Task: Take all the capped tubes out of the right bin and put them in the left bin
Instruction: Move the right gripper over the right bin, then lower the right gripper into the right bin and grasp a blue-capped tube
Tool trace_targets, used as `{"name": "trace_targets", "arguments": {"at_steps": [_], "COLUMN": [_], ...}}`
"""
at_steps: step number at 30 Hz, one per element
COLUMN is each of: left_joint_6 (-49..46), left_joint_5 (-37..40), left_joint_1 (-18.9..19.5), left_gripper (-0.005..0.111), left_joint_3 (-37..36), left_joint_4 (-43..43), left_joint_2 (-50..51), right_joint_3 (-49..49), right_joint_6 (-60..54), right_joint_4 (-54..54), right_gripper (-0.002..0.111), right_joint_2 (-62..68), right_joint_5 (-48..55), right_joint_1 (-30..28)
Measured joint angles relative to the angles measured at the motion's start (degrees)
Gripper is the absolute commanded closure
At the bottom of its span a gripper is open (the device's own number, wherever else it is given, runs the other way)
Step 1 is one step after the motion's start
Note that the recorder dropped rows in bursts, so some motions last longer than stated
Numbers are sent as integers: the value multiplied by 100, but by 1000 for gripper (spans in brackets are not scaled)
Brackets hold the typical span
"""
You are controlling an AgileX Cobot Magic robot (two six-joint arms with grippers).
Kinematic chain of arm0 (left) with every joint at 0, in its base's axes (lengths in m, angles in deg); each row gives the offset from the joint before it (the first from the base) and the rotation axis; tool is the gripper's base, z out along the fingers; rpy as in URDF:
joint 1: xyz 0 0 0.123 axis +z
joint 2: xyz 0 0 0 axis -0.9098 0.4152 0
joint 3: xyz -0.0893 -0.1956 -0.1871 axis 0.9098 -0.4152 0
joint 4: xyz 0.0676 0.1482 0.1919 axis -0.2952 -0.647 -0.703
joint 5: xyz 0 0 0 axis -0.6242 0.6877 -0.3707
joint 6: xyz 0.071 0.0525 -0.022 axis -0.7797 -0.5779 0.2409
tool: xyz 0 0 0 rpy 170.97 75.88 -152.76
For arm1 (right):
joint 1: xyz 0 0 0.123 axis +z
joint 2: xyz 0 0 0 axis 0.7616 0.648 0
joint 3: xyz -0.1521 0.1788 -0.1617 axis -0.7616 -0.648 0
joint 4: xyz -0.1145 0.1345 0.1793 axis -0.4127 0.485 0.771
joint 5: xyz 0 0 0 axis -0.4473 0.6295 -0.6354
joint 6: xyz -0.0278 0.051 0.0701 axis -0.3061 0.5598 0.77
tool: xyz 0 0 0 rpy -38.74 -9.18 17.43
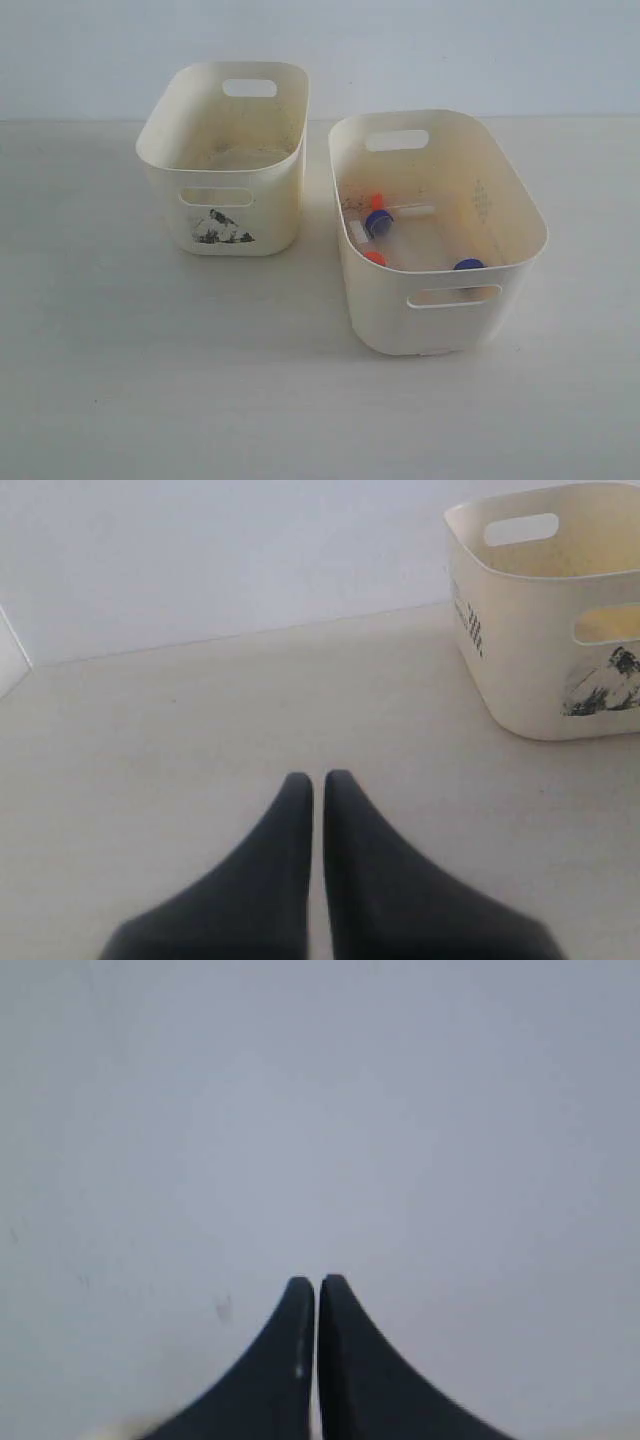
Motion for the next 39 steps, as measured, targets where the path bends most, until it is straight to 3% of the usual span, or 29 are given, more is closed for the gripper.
{"name": "trace_targets", "arguments": {"at_steps": [1, 2, 4, 9, 11, 15, 21, 23, 24, 28, 32, 39], "left_joint_6": [0, 0, 0, 0, 0, 0, 0, 0, 0, 0, 0, 0], "left_joint_5": [0, 0, 0, 0, 0, 0, 0, 0, 0, 0, 0, 0], "left_joint_1": [0, 0, 0, 0, 0, 0, 0, 0, 0, 0, 0, 0], "left_gripper": [102, 102, 102, 102, 102, 102, 102, 102, 102, 102, 102, 102], "left_joint_3": [0, 0, 0, 0, 0, 0, 0, 0, 0, 0, 0, 0], "left_joint_4": [0, 0, 0, 0, 0, 0, 0, 0, 0, 0, 0, 0], "left_joint_2": [0, 0, 0, 0, 0, 0, 0, 0, 0, 0, 0, 0], "right_joint_3": [72, 204, 853, 2177, 2269, 2614, 3742, 4189, 4447, 5467, 6285, 7662], "right_joint_6": [-18, -74, -241, -219, -78, -353, -3105, -3537, -3675, -3907, -3929, -3085], "right_joint_4": [14, 14, 14, 23, 124, 828, 2899, 3189, 3266, 3361, 3164, 1868], "right_gripper": [107, 107, 107, 107, 107, 107, 107, 102, 95, 67, 67, 66], "right_joint_2": [-2, -2, 127, 2148, 2634, 3100, 4216, 4820, 5135, 6370, 7488, 9377], "right_joint_5": [-811, -872, -132, 4202, 4706, 4934, 5171, 5274, 5351, 5761, 5920, 6057], "right_joint_1": [0, 0, 0, 0, 0, 0, 0, 0, 0, 57, 487, 1343]}}
